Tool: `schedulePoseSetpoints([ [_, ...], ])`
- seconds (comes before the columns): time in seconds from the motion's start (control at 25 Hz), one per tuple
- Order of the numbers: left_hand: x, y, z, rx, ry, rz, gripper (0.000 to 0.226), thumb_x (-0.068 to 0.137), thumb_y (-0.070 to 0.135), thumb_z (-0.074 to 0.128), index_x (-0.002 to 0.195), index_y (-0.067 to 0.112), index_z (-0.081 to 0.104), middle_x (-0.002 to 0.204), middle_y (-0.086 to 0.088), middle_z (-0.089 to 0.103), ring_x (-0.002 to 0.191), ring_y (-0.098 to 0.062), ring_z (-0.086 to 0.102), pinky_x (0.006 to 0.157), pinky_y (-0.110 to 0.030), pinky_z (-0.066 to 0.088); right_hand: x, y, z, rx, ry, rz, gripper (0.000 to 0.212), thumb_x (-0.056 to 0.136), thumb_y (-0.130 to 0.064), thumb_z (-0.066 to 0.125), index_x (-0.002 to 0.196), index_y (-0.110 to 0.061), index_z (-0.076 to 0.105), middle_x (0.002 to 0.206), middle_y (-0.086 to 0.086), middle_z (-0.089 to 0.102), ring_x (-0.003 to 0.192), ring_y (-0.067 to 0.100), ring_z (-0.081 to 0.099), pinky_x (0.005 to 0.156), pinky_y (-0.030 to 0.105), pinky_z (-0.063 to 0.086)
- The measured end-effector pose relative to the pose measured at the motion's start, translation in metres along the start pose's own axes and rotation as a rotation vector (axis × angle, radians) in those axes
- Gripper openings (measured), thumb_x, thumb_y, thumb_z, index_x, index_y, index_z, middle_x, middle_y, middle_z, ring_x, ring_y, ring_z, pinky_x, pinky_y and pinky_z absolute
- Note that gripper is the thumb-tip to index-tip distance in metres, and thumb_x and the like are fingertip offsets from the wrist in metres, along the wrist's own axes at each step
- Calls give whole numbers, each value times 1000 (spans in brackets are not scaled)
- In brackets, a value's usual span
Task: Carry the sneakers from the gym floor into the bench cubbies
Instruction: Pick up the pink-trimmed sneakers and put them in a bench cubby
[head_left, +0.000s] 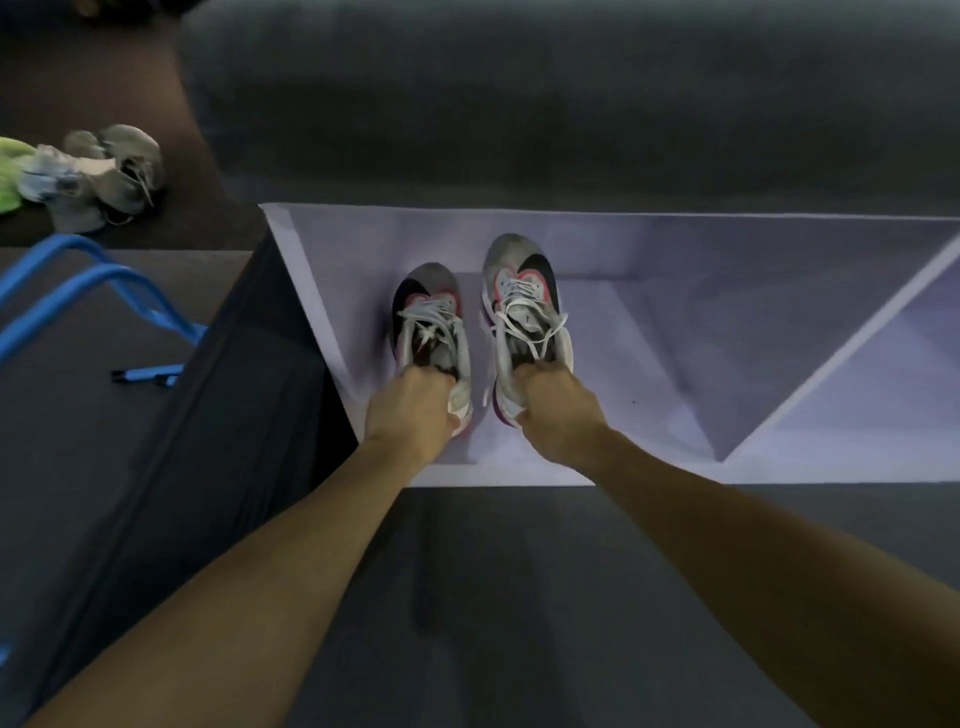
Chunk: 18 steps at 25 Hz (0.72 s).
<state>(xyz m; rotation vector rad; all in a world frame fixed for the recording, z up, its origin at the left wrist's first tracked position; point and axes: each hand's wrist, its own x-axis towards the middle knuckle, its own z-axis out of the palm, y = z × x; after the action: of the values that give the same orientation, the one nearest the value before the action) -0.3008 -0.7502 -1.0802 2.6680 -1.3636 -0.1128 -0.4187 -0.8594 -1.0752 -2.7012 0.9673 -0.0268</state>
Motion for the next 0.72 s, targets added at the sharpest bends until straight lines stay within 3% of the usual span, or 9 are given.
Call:
schedulePoseSetpoints([
  [0.28, 64, -24, 44, 88, -64, -20, 21, 90, 24, 59, 109, 17, 60, 109, -8, 59, 96, -26, 61, 66, -32, 41, 70, 8, 46, -46, -18, -19, 34, 88, -10, 59, 121, -10, 50, 121, 12, 53, 109, 29, 55, 86, 36, 49],
  [0.48, 77, -28, 53, -2, -46, 9, 32, 89, 20, 61, 119, 14, 54, 120, -7, 55, 110, -27, 54, 73, -36, 46, 91, 9, 61, -56, 55, -72, 35, 88, -6, 59, 121, -10, 47, 125, 7, 52, 120, 24, 45, 88, 35, 51],
  [0.6, 74, -27, 49, -89, -26, 34, 53, 85, 28, 65, 131, 16, 41, 134, -7, 41, 128, -26, 36, 86, -41, 50, 91, 11, 54, -48, 68, -134, 52, 87, -11, 63, 133, -14, 39, 136, 6, 44, 128, 27, 35, 96, 44, 46],
  [0.72, 66, -23, 31, -118, 26, 95, 82, 72, 48, 72, 138, 19, 31, 142, -6, 30, 136, -27, 24, 93, -46, 48, 78, 11, 35, -37, 108, -142, 69, 83, -38, 66, 140, -22, 29, 145, 2, 34, 134, 26, 25, 102, 53, 37],
])
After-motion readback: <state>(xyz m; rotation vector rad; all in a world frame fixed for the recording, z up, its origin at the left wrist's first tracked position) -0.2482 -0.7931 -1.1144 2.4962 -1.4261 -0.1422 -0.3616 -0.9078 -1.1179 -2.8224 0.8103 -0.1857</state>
